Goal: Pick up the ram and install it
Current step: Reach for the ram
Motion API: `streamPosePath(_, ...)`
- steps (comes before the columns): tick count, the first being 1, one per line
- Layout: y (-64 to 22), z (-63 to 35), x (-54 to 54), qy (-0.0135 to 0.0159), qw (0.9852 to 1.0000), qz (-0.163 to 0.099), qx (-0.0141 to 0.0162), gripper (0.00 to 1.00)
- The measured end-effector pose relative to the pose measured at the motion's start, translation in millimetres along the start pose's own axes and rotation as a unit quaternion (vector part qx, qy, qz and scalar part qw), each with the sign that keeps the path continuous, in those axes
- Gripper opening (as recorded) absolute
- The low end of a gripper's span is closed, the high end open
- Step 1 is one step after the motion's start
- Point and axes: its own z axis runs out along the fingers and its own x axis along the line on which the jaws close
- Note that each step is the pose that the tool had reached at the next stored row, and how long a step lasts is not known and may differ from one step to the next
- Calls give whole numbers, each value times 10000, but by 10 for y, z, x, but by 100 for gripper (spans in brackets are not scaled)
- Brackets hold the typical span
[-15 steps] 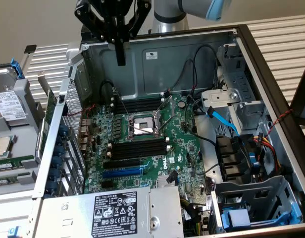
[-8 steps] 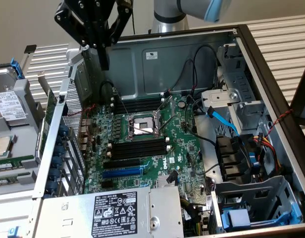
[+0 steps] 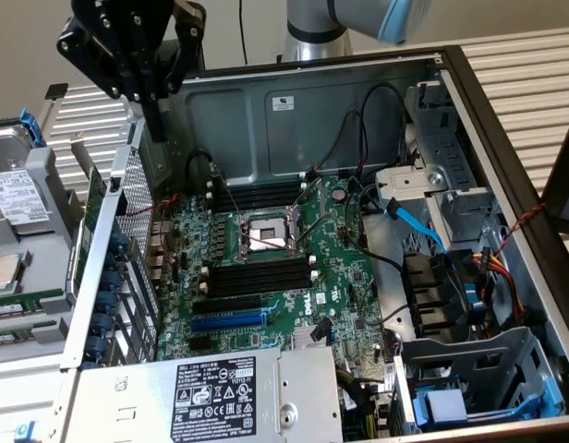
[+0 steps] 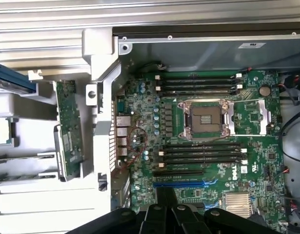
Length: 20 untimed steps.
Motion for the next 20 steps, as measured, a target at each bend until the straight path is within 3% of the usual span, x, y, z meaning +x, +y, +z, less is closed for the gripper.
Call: streamPosePath(20, -247, -2, 893, 0, 10000, 0, 0, 11)
